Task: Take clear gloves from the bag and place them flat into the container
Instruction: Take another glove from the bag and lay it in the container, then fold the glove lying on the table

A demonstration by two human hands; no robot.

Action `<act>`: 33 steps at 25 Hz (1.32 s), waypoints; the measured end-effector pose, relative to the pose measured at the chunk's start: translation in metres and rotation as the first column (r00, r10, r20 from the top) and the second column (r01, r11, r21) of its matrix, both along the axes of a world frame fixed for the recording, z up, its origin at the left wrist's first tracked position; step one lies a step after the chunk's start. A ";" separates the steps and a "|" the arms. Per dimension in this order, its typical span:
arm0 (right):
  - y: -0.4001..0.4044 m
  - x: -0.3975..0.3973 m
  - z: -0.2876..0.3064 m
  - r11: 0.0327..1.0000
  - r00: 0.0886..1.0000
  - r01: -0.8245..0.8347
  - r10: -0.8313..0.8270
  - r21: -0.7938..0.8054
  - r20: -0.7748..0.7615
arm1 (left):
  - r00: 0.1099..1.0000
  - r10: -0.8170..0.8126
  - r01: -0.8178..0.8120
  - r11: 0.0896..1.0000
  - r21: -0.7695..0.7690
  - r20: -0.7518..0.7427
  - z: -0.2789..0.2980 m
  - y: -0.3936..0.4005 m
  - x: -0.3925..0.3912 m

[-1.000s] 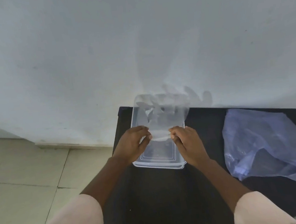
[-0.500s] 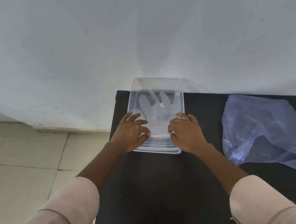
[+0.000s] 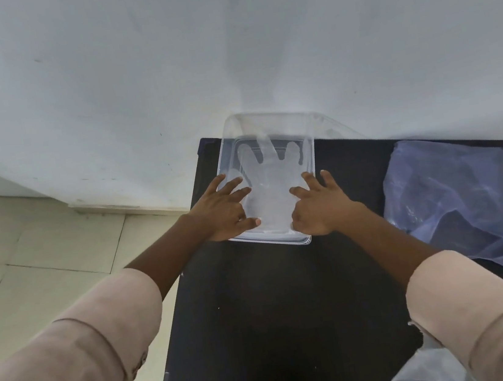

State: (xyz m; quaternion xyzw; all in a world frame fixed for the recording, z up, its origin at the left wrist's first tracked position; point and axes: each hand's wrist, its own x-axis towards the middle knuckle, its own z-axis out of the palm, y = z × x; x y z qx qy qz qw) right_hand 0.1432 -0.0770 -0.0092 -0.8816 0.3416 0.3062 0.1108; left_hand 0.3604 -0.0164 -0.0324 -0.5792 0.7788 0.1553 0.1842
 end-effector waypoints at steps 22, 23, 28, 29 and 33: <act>0.287 -0.208 0.047 0.046 -0.461 0.597 -0.797 0.801 0.389 | 0.327 0.599 -0.179 0.799 0.575 -0.731 0.075 0.188 -0.247; 0.296 -0.215 0.043 0.017 -0.485 0.596 -0.790 0.803 0.376 | 0.344 0.603 -0.169 0.794 0.584 -0.720 0.070 0.193 -0.256; 0.334 -0.246 0.006 -0.170 -0.579 0.668 -0.731 0.724 0.363 | 0.363 0.658 -0.179 0.744 0.644 -0.660 0.041 0.208 -0.280; 0.342 -0.252 -0.007 -0.223 -0.581 0.705 -0.726 0.673 0.368 | 0.364 0.671 -0.187 0.732 0.655 -0.646 0.032 0.211 -0.284; 0.356 -0.246 -0.041 -0.321 -0.477 0.859 -0.785 0.399 0.395 | 0.352 0.692 -0.243 0.718 0.652 -0.631 0.010 0.221 -0.279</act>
